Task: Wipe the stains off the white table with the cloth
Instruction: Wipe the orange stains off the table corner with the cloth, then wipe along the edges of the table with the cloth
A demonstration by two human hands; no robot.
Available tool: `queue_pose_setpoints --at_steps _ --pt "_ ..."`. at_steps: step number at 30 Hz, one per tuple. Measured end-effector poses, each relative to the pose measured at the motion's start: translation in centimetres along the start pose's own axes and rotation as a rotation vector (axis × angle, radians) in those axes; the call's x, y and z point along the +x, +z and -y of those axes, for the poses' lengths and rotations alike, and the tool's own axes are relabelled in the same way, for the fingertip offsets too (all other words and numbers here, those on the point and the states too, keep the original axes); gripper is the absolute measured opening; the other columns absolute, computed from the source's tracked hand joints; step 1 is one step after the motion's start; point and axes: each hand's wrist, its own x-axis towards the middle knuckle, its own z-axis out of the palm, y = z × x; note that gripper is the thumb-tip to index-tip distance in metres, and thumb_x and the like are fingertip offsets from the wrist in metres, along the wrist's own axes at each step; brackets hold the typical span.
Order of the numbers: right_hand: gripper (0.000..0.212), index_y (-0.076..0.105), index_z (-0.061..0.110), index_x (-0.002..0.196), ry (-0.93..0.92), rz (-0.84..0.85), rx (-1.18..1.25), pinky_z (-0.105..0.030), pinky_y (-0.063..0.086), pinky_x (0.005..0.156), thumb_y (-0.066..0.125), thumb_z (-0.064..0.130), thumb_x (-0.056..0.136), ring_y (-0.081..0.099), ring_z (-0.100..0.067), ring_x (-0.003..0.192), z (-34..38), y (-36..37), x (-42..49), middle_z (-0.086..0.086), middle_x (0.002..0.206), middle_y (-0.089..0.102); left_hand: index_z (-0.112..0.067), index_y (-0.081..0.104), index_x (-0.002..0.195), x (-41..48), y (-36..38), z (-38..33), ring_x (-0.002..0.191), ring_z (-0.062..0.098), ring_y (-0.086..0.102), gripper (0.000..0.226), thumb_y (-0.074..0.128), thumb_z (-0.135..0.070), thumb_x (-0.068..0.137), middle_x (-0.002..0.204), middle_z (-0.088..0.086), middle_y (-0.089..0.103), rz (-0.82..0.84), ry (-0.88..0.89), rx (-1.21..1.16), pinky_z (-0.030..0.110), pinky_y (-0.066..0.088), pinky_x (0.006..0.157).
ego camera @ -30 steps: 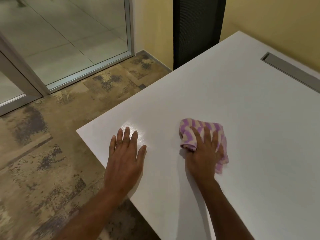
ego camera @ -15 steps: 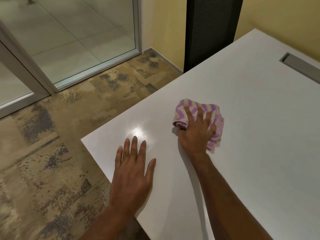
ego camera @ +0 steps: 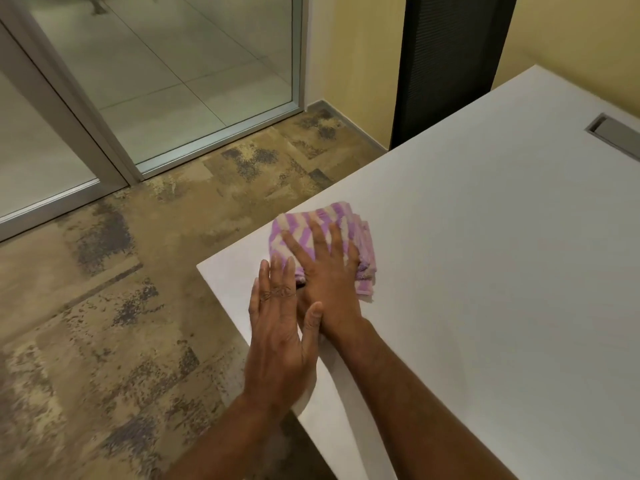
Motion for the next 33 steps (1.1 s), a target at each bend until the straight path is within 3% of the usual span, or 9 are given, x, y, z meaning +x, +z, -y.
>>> queue_pose_setpoints --at_steps 6,13,19,24,26,27,29,30,33 --pt "0.064 0.007 0.049 0.159 -0.156 -0.064 0.043 -0.053 -0.015 0.122 0.036 0.060 0.104 -0.017 -0.023 0.159 2.6 1.3 -5.6 0.006 0.173 -0.006 -0.013 0.027 0.160 -0.5 -2.7 0.9 0.160 0.016 0.003 0.057 0.035 -0.031 0.107 0.171 0.001 0.015 -0.149 -0.085 -0.092 0.043 0.008 0.130" --pt "0.063 0.008 0.054 0.158 -0.129 0.086 0.167 -0.047 -0.025 0.118 0.004 0.070 0.097 -0.028 -0.011 0.155 3.9 0.9 -11.9 0.019 0.169 -0.016 -0.020 0.034 0.157 -2.3 -5.1 1.7 0.158 0.007 0.003 0.062 0.025 -0.053 0.106 0.170 -0.008 0.018 -0.121 -0.136 -0.113 0.015 0.002 0.124" --pt "0.065 0.012 0.055 0.157 -0.201 0.178 0.130 -0.050 -0.017 0.123 0.020 0.077 0.096 -0.021 -0.013 0.157 2.6 -0.3 -15.6 0.020 0.169 -0.013 -0.020 0.040 0.154 -3.3 -5.2 2.2 0.157 0.002 0.003 0.064 0.028 -0.056 0.102 0.169 -0.007 0.022 -0.054 -0.189 -0.119 0.038 0.015 0.127" --pt "0.085 0.037 0.043 0.153 -0.104 0.190 0.253 -0.047 -0.014 0.127 0.005 0.087 0.087 -0.011 -0.010 0.157 1.9 -2.1 -18.2 0.014 0.169 0.009 -0.019 0.040 0.155 -4.2 -6.0 2.8 0.158 0.008 0.003 0.057 0.032 -0.043 0.104 0.169 -0.004 0.023 -0.011 -0.215 -0.099 0.043 0.015 0.128" --pt "0.080 0.044 0.036 0.151 -0.010 0.184 0.412 -0.037 0.001 0.130 0.020 0.083 0.091 0.001 -0.006 0.158 2.2 -3.2 -18.8 0.012 0.168 0.020 -0.020 0.037 0.156 -4.9 -6.6 3.2 0.158 0.007 0.003 0.057 0.030 -0.043 0.105 0.169 -0.004 0.021 -0.006 -0.220 -0.088 0.040 0.013 0.129" --pt "0.060 0.050 0.033 0.148 0.051 0.135 0.535 -0.033 0.018 0.129 0.040 0.066 0.099 0.018 -0.009 0.157 2.3 -3.8 -19.0 0.011 0.164 0.034 -0.021 0.036 0.157 -5.3 -6.8 3.4 0.158 0.004 0.002 0.056 0.029 -0.043 0.105 0.169 -0.005 0.021 -0.008 -0.226 -0.083 0.039 0.011 0.129" --pt "0.030 0.068 0.034 0.126 0.262 0.056 0.865 -0.020 0.049 0.104 0.066 0.024 0.098 0.055 -0.011 0.136 2.4 -4.9 -19.2 0.017 0.135 0.067 -0.023 0.035 0.157 -6.2 -7.2 3.7 0.156 -0.002 0.000 0.054 0.030 -0.041 0.106 0.169 -0.008 0.020 -0.022 -0.241 -0.081 0.038 0.009 0.128" --pt "0.021 0.074 0.034 0.112 0.372 0.033 1.007 -0.016 0.054 0.089 0.071 0.021 0.096 0.066 -0.009 0.122 2.5 -5.3 -19.2 0.019 0.117 0.075 -0.023 0.035 0.157 -6.6 -7.3 3.9 0.156 -0.003 0.000 0.053 0.031 -0.040 0.107 0.169 -0.009 0.020 -0.028 -0.246 -0.080 0.039 0.010 0.128" --pt "0.013 0.079 0.040 0.072 0.702 -0.125 1.318 -0.023 0.048 0.066 0.073 0.051 0.071 0.066 0.002 0.059 2.9 -6.2 -19.4 0.013 0.066 0.071 -0.022 0.037 0.156 -7.8 -7.6 4.1 0.157 0.001 0.001 0.052 0.033 -0.038 0.107 0.169 -0.007 0.021 -0.034 -0.236 -0.066 0.047 0.013 0.128"
